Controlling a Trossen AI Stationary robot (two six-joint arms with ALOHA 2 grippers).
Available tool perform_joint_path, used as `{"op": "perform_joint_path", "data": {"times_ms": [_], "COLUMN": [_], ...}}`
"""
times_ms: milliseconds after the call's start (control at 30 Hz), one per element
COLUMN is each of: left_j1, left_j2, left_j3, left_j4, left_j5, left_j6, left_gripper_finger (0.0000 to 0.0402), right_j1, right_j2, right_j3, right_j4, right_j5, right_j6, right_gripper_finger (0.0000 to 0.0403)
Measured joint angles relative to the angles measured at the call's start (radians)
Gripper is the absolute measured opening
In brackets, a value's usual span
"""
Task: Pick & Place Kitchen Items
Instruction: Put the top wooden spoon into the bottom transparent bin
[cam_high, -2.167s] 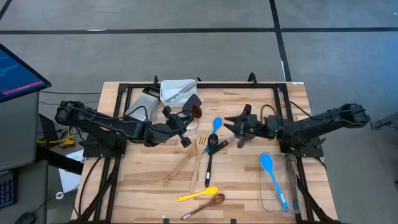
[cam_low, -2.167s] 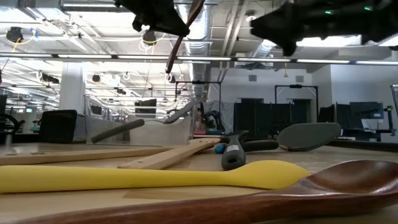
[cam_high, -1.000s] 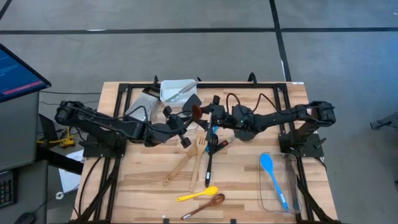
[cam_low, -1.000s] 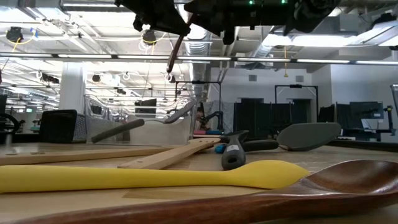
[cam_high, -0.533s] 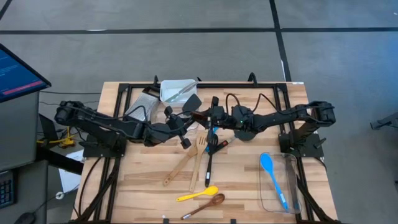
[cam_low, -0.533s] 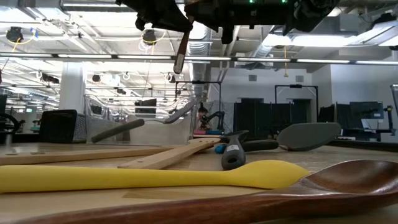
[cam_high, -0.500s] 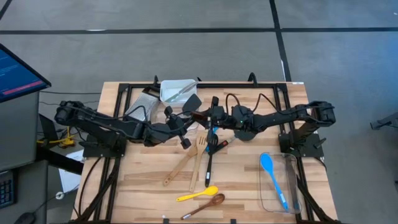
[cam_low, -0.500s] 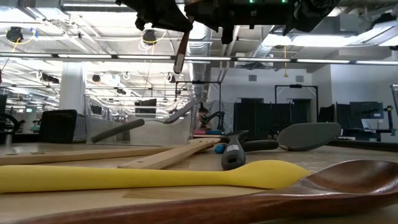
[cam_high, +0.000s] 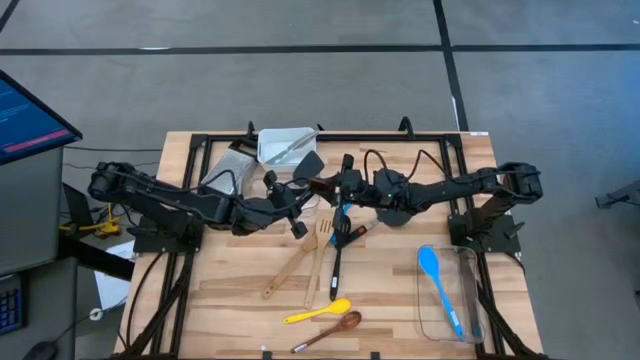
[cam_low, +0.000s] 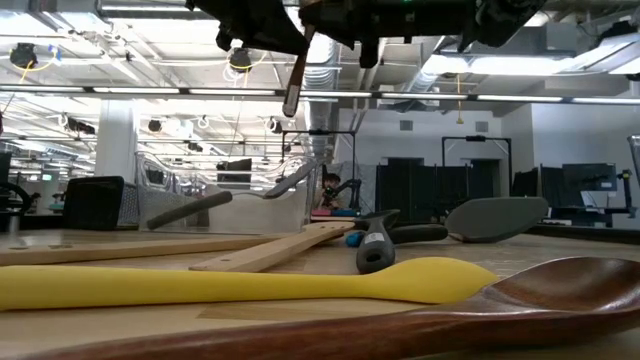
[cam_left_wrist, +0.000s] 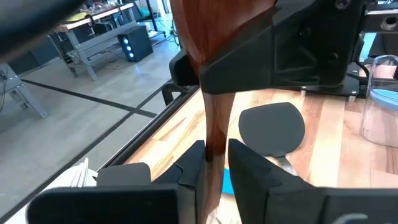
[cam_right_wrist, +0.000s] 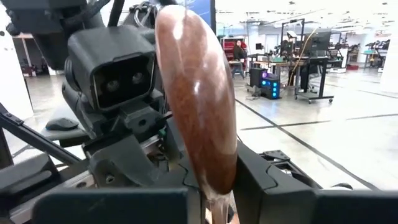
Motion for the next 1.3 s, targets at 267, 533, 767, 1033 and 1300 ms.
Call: {"op": "perform_joint_path", "data": {"times_ms": [267,533,767,1033,1300], "left_j1": [-0.001,-0.021,-0.031,-0.031,-0.017], "left_j2": [-0.014,-0.089,-0.14,-0.142,-0.144], "left_j3": [0.0,-0.001,0.0,-0.004,-0.083], "left_j4": [-0.004,-0.101,-0.225,-0.246,-0.248], "left_j5": [-0.011,-0.047,-0.046,-0.048,-0.051], "left_j6": [0.006,0.001,-0.09,-0.096,-0.122], "left_gripper_finger": [0.0101,0.0138,0.0141,0.014,0.0136], "right_j1": [-0.011,-0.035,-0.024,0.075,0.186], "right_j2": [-0.117,-0.308,-0.533,-0.746,-0.836], "right_j3": [0.0,-0.001,-0.001,-0.001,-0.001], "right_j4": [-0.207,-0.543,-0.823,-1.129,-1.388], "right_j5": [0.044,0.114,0.204,0.465,0.507], "right_j6": [-0.01,-0.009,0.09,0.284,0.63], "right_gripper_finger": [0.0037,0.0037,0.0037,0.0037,0.0037]}}
